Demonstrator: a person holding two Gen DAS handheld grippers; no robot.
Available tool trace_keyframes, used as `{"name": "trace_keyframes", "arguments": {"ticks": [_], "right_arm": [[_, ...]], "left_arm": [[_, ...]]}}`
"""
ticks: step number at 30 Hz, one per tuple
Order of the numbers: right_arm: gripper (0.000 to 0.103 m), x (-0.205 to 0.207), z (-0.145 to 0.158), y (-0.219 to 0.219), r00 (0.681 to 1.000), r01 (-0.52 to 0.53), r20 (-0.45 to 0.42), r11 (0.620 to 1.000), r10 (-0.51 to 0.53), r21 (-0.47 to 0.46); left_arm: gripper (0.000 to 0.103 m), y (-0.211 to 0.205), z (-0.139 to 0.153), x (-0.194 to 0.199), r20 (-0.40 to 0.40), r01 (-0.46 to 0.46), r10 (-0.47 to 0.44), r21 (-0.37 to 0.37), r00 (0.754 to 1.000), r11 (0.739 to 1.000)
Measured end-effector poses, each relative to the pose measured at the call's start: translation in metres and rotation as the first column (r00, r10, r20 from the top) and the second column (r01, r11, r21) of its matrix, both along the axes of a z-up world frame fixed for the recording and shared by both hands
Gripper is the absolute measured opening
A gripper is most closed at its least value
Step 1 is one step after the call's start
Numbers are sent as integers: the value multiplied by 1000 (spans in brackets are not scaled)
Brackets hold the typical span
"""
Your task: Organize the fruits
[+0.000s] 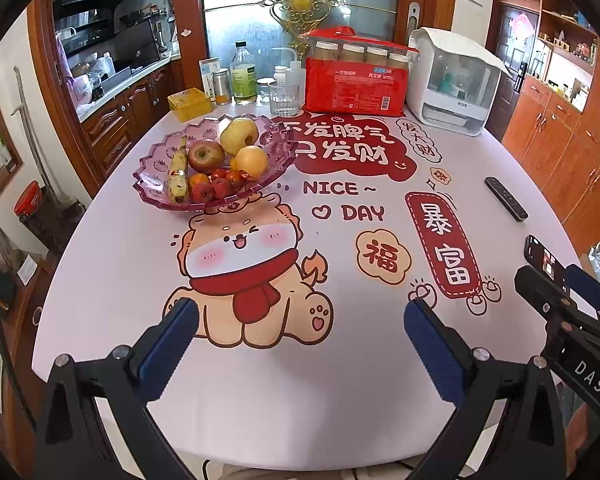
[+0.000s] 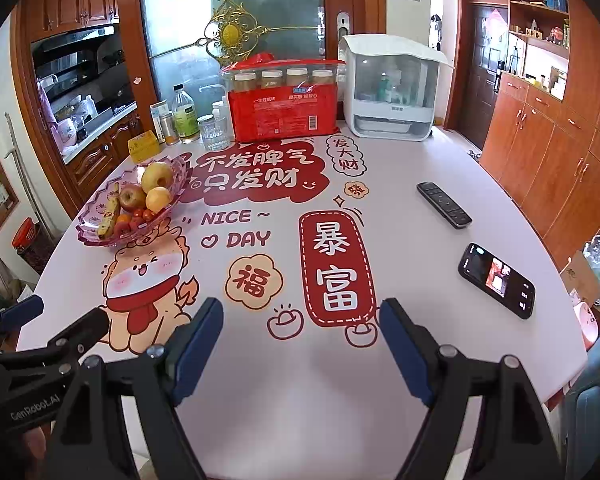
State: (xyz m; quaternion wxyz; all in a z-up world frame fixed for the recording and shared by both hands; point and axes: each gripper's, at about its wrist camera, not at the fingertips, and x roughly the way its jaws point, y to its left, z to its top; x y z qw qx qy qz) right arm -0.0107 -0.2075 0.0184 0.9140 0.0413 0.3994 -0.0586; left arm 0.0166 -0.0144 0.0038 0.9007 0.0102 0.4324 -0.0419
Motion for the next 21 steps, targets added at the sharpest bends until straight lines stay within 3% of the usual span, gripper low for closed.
{"name": "trace_keyframes", "arguments": {"ticks": [21], "right_arm": [[81, 0, -1, 0, 1000, -6, 2, 1000, 6, 8]], "left_arm": [[102, -2, -2, -1, -5, 1, -1, -4, 1000, 1000]]}}
